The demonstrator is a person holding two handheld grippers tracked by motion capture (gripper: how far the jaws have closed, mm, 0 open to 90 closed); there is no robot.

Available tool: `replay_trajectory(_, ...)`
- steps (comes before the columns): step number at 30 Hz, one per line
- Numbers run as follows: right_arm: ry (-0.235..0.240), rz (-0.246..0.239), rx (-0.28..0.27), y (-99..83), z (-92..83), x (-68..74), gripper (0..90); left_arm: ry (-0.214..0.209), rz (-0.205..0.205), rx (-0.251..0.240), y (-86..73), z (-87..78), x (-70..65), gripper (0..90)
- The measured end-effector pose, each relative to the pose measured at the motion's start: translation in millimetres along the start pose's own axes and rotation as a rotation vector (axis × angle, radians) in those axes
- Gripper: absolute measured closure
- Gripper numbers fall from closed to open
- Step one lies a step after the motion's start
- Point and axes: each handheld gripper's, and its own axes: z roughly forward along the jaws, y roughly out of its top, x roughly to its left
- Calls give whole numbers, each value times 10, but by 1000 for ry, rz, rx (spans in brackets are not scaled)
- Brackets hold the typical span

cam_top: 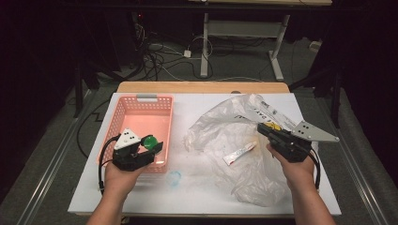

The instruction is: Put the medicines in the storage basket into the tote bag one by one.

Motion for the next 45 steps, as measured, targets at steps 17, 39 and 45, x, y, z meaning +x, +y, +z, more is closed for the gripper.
replay_trajectory(17, 3, -6, 2, 2, 8, 13, 900, -106, 69, 1, 52, 111, -387, 500)
replay_trajectory(39, 12, -15, 12, -3, 29, 38, 900, -179, 138, 102, -77, 538, -741, 499)
replay_trajectory(45, 10, -16, 15, -3, 38, 51, 900, -187, 148, 96, -41, 632, -822, 499)
